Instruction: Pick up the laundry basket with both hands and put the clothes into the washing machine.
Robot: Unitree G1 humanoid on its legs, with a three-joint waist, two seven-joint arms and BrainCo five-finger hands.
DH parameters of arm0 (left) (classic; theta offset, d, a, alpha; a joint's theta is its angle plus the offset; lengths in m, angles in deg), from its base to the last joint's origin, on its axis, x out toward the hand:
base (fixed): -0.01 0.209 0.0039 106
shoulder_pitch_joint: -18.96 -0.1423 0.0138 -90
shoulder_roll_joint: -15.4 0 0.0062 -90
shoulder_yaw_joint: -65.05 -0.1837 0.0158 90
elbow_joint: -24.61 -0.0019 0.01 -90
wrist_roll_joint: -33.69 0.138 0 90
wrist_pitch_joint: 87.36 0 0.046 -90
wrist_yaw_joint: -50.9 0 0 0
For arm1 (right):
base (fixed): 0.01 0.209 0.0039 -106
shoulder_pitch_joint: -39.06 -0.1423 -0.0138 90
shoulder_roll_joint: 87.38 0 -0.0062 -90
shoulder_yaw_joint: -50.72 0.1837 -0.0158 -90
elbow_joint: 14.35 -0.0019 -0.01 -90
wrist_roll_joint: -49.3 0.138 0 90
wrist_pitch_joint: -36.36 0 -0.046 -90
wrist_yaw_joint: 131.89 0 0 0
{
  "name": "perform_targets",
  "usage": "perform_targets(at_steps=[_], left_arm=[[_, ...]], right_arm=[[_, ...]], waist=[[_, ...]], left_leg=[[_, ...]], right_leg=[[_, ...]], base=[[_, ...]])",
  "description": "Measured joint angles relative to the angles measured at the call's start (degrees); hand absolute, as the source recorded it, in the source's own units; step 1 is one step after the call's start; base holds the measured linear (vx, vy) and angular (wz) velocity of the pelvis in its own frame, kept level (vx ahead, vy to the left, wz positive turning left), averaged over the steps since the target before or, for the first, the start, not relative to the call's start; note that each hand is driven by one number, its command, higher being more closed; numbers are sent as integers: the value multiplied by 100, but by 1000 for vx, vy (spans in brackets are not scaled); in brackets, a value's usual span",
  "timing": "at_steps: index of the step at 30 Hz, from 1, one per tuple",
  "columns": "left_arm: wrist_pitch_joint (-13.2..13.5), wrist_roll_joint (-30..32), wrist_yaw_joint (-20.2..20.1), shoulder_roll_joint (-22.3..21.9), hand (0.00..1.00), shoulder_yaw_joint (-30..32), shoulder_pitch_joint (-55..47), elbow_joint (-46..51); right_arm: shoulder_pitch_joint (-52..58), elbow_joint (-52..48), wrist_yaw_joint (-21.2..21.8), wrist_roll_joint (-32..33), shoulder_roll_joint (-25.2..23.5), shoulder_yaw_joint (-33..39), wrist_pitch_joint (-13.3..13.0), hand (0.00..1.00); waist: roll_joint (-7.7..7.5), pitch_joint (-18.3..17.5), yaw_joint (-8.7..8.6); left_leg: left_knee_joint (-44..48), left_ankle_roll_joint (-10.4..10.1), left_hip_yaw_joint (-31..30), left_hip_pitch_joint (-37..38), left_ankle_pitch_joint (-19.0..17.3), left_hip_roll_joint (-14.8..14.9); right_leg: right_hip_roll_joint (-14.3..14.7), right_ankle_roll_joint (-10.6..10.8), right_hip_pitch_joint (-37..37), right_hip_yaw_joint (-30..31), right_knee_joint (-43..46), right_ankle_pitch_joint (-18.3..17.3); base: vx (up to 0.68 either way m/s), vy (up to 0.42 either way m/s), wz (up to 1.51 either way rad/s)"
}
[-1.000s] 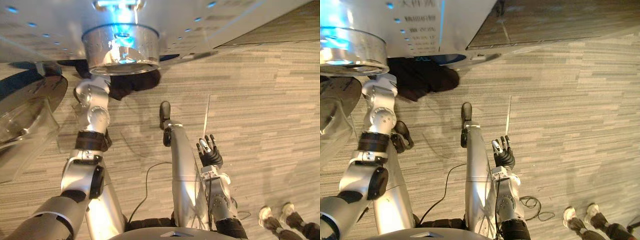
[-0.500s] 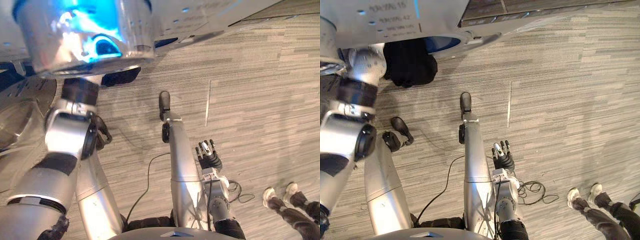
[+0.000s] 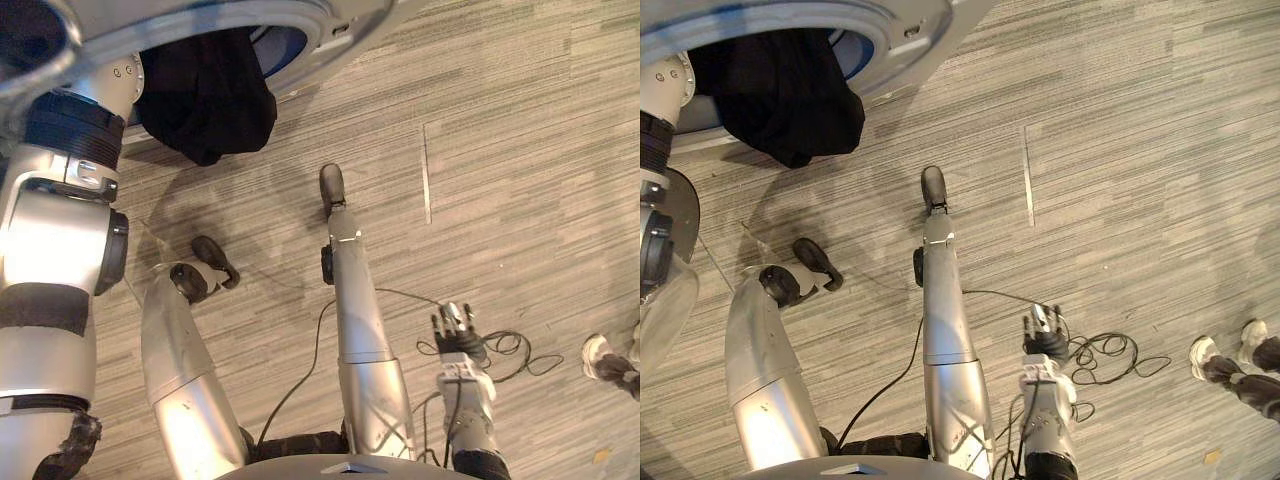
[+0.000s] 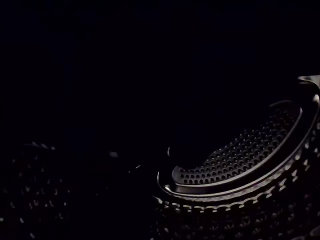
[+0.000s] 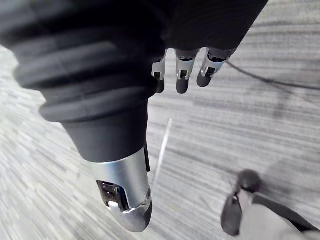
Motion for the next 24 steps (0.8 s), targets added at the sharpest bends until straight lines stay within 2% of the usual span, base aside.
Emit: perform_targets(at_steps=[3, 4, 6, 8, 10, 12, 14, 16, 18, 20, 21, 22, 24], left_arm=[[145, 16, 168, 122, 100, -483, 284, 1], [175, 21, 205, 123, 0, -505, 303, 1], [185, 204, 418, 183, 0, -504, 363, 1], [178, 788, 611, 190, 0, -502, 443, 15], [112, 1231, 639, 176, 0, -424, 436, 17], [-26, 1873, 614, 82, 0, -81, 346, 23], [-122, 2426, 520, -152, 0, 649, -126, 38], [-206, 2593, 500, -314, 0, 986, -475, 32], [-468, 3047, 499, -522, 0, 1316, -931, 31], [-652, 4043, 502, -942, 0, 2006, -1504, -24], [-805, 4242, 495, -1242, 0, 2266, -1764, -271], [-829, 4152, 452, -1391, 0, 2346, -1858, -446], [-677, 3262, 164, -2016, 0, 2756, -2191, -508]], right_arm=[[59, -53, -6, 3, 254, 358, -19, 0], [59, -96, -5, 4, 278, 395, -22, 0], [60, -275, 10, 6, 319, 409, -28, 0], [60, -445, 11, 11, 313, 383, -132, 0], [61, -443, 11, 10, 321, 292, -204, 0], [62, -431, 9, 11, 313, 50, -293, 0], [61, -340, 5, 19, 217, -245, -401, 0], [52, -220, -6, 86, 138, -429, -459, 0], [52, -158, -42, 263, 62, -679, -463, 0], [17, -168, -63, 438, -12, -761, -527, 0], [-18, -170, -66, 497, -74, -760, -571, 0], [-36, -173, -74, 535, -93, -760, -575, 0], [-193, -163, -187, 635, -150, -758, -577, 0]], waist=[[38, 23, 18], [38, 23, 15], [53, 31, -29], [54, 31, -89], [72, 42, -151], [84, 48, -191], [128, 63, -184], [134, 65, -156], [146, 72, -146], [168, 72, -141], [171, 71, -130], [171, 71, -128], [171, 71, -74]], left_leg=[[78, 38, -65, -199, 63, -54], [85, 38, -78, -222, 74, -64], [128, 23, -198, -339, 99, -80], [147, 2, -399, -503, 164, -103], [132, -15, -514, -568, 215, -153], [128, -44, -622, -626, 254, -173], [110, -91, -694, -616, 281, -175], [48, -127, -694, -581, 300, -179], [-52, -162, -722, -573, 351, -181], [-59, -170, -808, -568, 359, -182], [-91, -187, -845, -538, 361, -185], [-120, -192, -844, -515, 369, -193], [-235, -153, -824, -335, 431, -279]], right_leg=[[-54, -15, -194, -43, 176, -2], [-68, -17, -219, -59, 208, -4], [-81, -36, -256, -132, 249, -15], [-111, -47, -283, -294, 283, -23], [-166, -119, -300, -405, 351, -79], [-188, -138, -315, -495, 412, -113], [-203, -152, -289, -573, 427, -172], [-215, -120, -258, -595, 394, -203], [-270, -127, -203, -724, 307, -198], [-318, -134, -129, -844, 264, -192], [-327, -139, -60, -895, 234, -196], [-331, -143, -30, -909, 237, -199], [-409, -155, 97, -924, 284, -210]], base=[[-53, 15, 15], [-40, 5, 19], [-30, 5, 11], [-28, 9, 17], [-17, 1, 26], [-10, -2, 19], [-15, -8, 9], [-21, -14, 9], [-21, -15, 12], [0, 0, 0], [4, 18, 6], [17, 11, 17], [37, -4, 20]])
